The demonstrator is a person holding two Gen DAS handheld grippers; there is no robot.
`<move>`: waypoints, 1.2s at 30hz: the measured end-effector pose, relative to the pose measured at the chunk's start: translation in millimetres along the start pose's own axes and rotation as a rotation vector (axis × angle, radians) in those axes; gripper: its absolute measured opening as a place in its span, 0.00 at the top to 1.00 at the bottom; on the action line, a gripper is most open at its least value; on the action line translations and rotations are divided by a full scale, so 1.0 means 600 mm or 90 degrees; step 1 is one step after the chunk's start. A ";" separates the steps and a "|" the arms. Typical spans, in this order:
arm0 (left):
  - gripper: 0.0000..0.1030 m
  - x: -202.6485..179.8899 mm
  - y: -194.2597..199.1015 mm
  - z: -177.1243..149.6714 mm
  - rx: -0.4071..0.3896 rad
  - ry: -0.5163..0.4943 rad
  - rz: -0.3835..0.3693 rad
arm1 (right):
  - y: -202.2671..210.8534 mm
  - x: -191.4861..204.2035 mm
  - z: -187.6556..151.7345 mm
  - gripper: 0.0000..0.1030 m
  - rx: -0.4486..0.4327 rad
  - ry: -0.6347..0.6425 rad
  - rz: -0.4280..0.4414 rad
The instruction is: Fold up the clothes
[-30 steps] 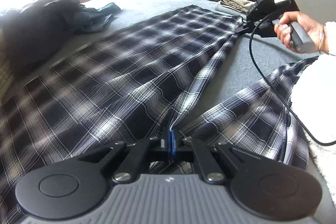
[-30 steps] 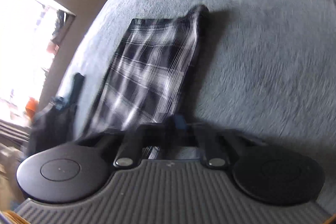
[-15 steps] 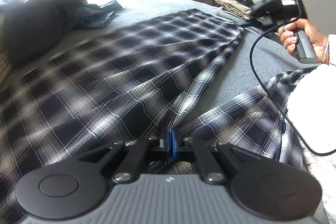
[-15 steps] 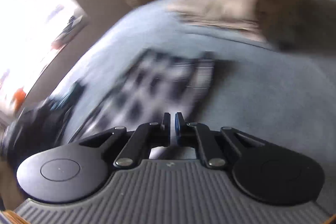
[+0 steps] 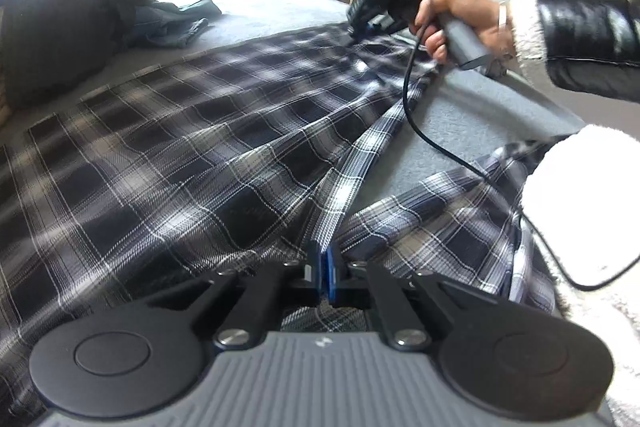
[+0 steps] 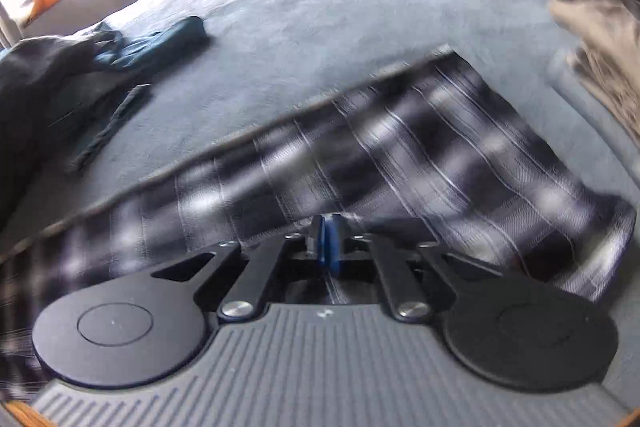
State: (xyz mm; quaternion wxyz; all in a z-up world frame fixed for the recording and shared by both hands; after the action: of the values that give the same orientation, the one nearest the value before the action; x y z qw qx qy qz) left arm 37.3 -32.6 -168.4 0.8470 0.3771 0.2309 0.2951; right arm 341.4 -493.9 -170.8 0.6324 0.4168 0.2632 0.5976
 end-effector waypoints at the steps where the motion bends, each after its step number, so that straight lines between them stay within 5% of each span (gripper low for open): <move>1: 0.97 0.000 0.000 -0.001 -0.001 0.002 -0.004 | 0.012 0.035 -0.010 0.94 0.016 0.039 0.045; 4: 0.97 0.000 -0.002 -0.002 -0.005 0.009 -0.014 | 0.046 0.138 -0.045 0.94 0.066 0.158 0.176; 7: 0.97 -0.001 -0.003 -0.004 -0.008 0.016 -0.025 | 0.010 0.235 -0.074 0.93 0.127 0.264 0.200; 12: 0.97 -0.001 -0.006 -0.007 -0.014 0.028 -0.042 | -0.087 0.282 0.009 0.96 0.055 0.157 0.147; 16: 0.97 -0.002 -0.008 -0.009 -0.019 0.038 -0.057 | -0.067 0.309 0.041 0.90 0.037 0.125 0.145; 22: 0.97 -0.009 -0.011 -0.014 -0.027 0.053 -0.091 | 0.019 0.452 -0.072 0.75 0.151 0.357 0.368; 25: 0.97 -0.008 -0.012 -0.013 -0.025 0.057 -0.094 | -0.009 0.517 -0.128 0.75 0.188 0.423 0.378; 30: 0.97 -0.012 -0.012 -0.014 -0.027 0.065 -0.091 | -0.053 0.558 -0.102 0.76 0.083 0.346 0.310; 36: 0.93 -0.009 -0.009 -0.017 -0.033 0.086 -0.100 | 0.011 0.510 -0.069 0.73 0.011 0.281 0.310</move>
State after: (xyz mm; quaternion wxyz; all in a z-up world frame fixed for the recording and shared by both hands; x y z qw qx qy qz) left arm 28.8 -33.9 -177.6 0.8594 0.3152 0.3089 0.2583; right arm 348.4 -186.8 -136.1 0.3952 0.3335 0.2917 0.8047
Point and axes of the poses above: each gripper's, at about its wrist camera, not at the fingertips, and y roughly against the way its jaws point, x to its left, z to its top, the point moved 7 cm from there along -y, roughly the way its jaws point, and after that the axes turned 8 degrees about x, right-handed, at the moved point
